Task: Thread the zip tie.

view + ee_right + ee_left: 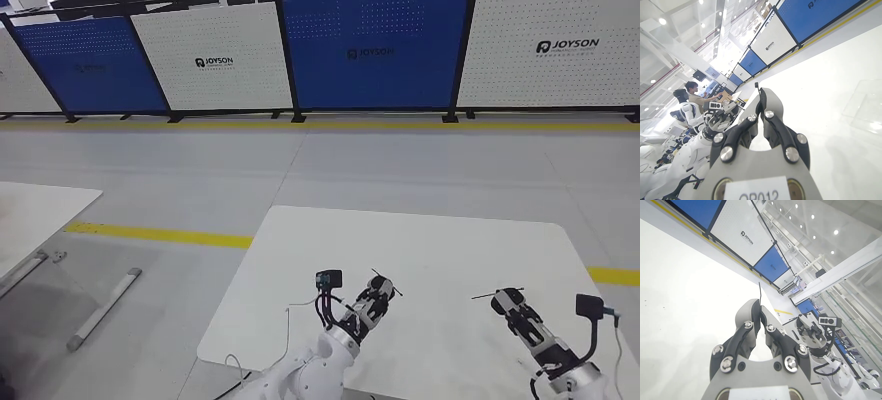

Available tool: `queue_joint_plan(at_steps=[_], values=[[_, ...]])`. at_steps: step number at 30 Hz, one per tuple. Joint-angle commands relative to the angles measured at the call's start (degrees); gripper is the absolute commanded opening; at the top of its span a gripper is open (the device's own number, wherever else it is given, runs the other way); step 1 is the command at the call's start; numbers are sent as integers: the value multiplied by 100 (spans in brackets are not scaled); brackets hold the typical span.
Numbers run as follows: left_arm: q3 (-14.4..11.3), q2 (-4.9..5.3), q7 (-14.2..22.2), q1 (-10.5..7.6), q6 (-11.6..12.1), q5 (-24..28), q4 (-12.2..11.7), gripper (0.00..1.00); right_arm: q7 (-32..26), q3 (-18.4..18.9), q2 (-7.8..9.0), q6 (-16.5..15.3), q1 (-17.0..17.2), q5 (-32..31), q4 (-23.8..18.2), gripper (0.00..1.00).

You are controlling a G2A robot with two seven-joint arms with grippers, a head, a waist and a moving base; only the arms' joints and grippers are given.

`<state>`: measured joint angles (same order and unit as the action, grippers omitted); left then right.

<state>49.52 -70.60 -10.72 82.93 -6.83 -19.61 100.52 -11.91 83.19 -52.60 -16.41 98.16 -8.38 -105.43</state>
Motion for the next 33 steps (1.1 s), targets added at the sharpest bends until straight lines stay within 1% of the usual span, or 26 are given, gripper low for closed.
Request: queue_joint_plan(at_steps=[1, 4, 7, 9, 11, 12, 13, 15, 23, 24, 25, 26, 28, 29, 31, 33], values=[[0, 0, 0, 0, 0, 0, 0, 0, 19, -5, -5, 16, -6, 10, -12, 0], [66, 1, -35, -38, -7, -121, -50, 0, 138, -106, -43, 104, -1, 18, -127, 0], [174, 8, 17, -101, 17, -235, -37, 0, 410, -384, -114, 201, -41, -20, -154, 0], [221, 12, 51, -168, 1, -421, -51, 0, 571, -708, -179, 314, -134, -98, -129, 0], [219, 2, 54, -236, -67, -561, -103, 0, 674, -990, -238, 456, -285, -222, -63, 0], [232, -15, -31, -313, -154, -641, -156, 0, 759, -1185, -285, 537, -406, -261, -16, 0], [218, -33, -98, -356, -201, -657, -201, 0, 787, -1270, -308, 559, -468, -233, 22, 0], [197, -58, -126, -390, -208, -566, -240, 0, 787, -1270, -308, 559, -468, -233, 22, 0], [197, -58, -126, -390, -208, -566, -240, 0, 787, -1270, -308, 559, -468, -233, 22, 0], [197, -58, -126, -390, -208, -566, -240, 0, 799, -1271, -311, 556, -468, -215, 21, 0], [197, -58, -126, -390, -208, -566, -240, 0, 895, -1284, -334, 485, -468, -58, 13, 0], [197, -58, -126, -390, -208, -566, -240, 0, 987, -1303, -350, 442, -486, -52, 33, 0], [197, -58, -126, -390, -208, -566, -240, 0, 1293, -1418, -402, 339, -530, -77, 82, 0], [197, -58, -126, -390, -208, -566, -240, 0, 1413, -1579, -448, 223, -576, -20, 134, 0], [197, -58, -126, -390, -208, -566, -240, 0, 1567, -1801, -516, 126, -700, -25, 275, 0], [197, -58, -126, -390, -208, -566, -240, 0, 1862, -2108, -613, -12, -849, -109, 440, 0]])
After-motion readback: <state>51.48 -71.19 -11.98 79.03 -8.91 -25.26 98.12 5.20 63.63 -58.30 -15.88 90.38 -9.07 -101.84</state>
